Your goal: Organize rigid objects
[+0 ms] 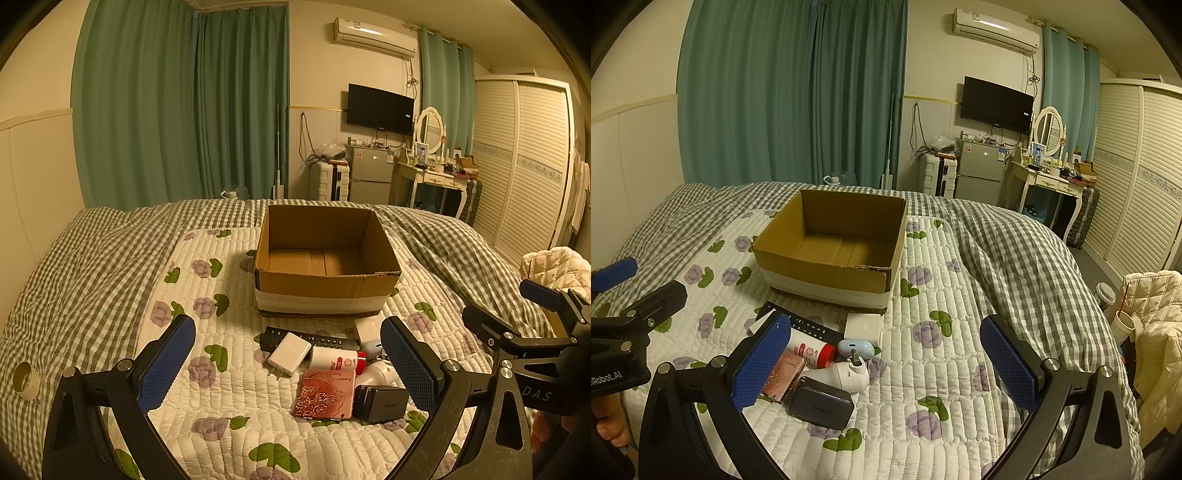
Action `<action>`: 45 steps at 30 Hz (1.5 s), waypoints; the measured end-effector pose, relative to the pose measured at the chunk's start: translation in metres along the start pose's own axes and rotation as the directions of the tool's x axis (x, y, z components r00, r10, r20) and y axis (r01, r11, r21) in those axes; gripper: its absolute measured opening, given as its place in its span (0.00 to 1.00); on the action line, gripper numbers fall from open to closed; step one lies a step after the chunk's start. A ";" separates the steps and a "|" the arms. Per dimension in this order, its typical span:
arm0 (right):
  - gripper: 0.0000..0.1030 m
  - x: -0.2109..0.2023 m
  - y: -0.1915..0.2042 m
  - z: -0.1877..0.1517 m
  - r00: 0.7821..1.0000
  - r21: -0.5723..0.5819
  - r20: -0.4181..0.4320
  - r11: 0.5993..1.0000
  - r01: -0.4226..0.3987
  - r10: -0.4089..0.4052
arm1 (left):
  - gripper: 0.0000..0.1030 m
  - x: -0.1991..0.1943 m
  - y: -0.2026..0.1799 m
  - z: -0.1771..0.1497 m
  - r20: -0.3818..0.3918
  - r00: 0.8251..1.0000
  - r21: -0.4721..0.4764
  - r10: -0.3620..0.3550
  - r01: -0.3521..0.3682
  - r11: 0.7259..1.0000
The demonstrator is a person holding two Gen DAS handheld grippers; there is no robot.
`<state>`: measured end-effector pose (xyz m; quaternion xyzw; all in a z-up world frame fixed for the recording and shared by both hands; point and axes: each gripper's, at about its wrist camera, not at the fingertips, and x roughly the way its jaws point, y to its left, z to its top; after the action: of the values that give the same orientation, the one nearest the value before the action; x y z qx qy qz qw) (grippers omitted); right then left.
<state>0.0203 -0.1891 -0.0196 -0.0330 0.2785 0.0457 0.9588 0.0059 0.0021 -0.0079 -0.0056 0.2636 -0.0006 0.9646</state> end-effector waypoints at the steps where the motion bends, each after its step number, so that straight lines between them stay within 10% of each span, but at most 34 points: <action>1: 1.00 0.000 0.000 0.000 1.000 0.000 0.000 1.000 0.000 0.000 | 0.99 0.000 0.000 0.000 0.000 1.000 0.000 -0.001 0.001 1.000; 29: 1.00 0.002 0.000 -0.004 1.000 -0.012 -0.016 1.000 0.008 -0.009 | 0.99 0.003 0.000 -0.001 -0.015 1.000 0.001 0.006 -0.006 1.000; 45: 1.00 0.087 0.038 -0.074 0.935 -0.050 -0.342 0.992 -0.117 0.093 | 0.99 0.068 0.011 -0.046 -0.216 0.975 0.044 0.051 -0.043 0.998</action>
<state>0.0499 -0.1519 -0.1302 -0.0587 0.4388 0.1000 0.8911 0.0410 0.0126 -0.0825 0.0195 0.3672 0.0165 0.9298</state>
